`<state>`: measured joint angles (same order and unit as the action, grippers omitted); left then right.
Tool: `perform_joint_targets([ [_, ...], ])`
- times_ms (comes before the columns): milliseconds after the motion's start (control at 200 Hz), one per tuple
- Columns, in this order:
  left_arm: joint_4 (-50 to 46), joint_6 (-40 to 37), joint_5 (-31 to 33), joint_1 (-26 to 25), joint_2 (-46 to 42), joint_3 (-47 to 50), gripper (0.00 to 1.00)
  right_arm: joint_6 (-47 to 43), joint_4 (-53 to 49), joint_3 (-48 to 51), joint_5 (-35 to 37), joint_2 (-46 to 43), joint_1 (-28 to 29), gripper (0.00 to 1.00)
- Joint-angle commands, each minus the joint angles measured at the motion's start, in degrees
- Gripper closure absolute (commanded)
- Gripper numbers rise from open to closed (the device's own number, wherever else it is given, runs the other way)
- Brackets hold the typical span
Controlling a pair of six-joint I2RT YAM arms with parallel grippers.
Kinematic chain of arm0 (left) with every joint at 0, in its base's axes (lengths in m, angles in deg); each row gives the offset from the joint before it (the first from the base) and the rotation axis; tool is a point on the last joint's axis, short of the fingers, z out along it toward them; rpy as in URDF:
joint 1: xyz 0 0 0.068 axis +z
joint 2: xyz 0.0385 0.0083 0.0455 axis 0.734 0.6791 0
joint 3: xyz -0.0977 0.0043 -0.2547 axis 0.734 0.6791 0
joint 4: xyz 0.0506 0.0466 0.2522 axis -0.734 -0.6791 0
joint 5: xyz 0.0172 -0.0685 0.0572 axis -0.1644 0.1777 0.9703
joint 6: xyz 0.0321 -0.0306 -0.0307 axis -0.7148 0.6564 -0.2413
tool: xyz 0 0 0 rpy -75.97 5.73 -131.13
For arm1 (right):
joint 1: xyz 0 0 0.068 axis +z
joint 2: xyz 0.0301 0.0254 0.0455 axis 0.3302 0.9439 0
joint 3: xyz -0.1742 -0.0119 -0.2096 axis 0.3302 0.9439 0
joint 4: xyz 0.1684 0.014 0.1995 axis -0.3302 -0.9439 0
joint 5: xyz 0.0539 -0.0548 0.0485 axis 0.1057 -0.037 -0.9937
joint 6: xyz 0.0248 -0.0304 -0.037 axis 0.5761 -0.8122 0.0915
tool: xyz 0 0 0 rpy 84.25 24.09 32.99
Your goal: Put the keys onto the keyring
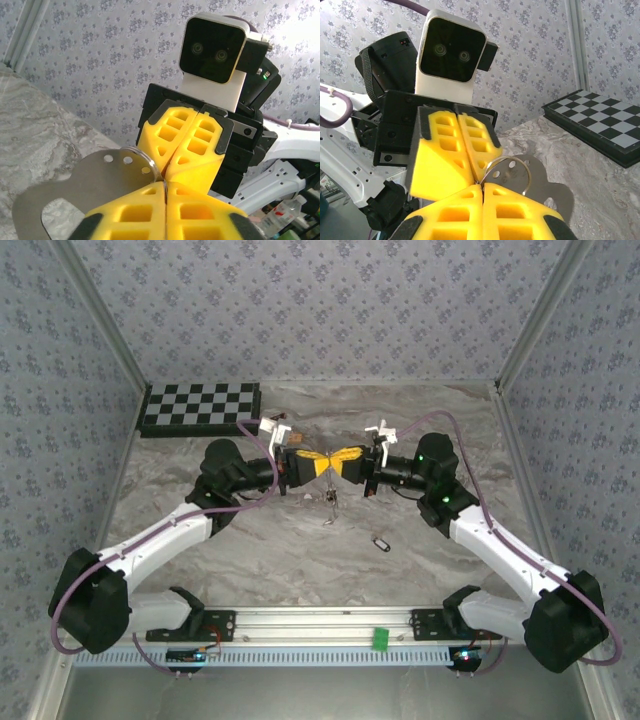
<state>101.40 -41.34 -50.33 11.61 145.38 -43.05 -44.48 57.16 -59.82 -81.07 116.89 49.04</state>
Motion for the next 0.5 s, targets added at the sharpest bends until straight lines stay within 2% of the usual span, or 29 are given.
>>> perform_joint_targets([
  [0, 2.82, -0.26, -3.68, -1.09, -0.49, -1.48, 1.0, -0.32, 0.49, -0.26, 1.41, -0.31, 0.21, 1.0],
  [165, 1.2, -1.2, -2.48, -1.21, -0.67, -1.49, 1.0, -0.57, 0.14, -0.11, 1.57, -0.53, 0.21, 1.0],
  [325, -5.27, -6.24, 0.44, -1.8, -1.19, -2.15, 1.0, -0.75, -0.29, -0.2, 1.58, -0.74, 0.28, 1.0],
  [455, -4.33, -6.6, 0.41, -1.75, -1.44, -1.67, 1.0, -1.22, -1.29, -0.18, 2.26, -1.11, 0.3, 1.0],
  [495, -3.96, -6.73, 0.38, -1.79, -1.72, -1.46, 1.0, -1.34, -1.79, -0.14, 2.68, -1.42, 0.23, 0.97],
])
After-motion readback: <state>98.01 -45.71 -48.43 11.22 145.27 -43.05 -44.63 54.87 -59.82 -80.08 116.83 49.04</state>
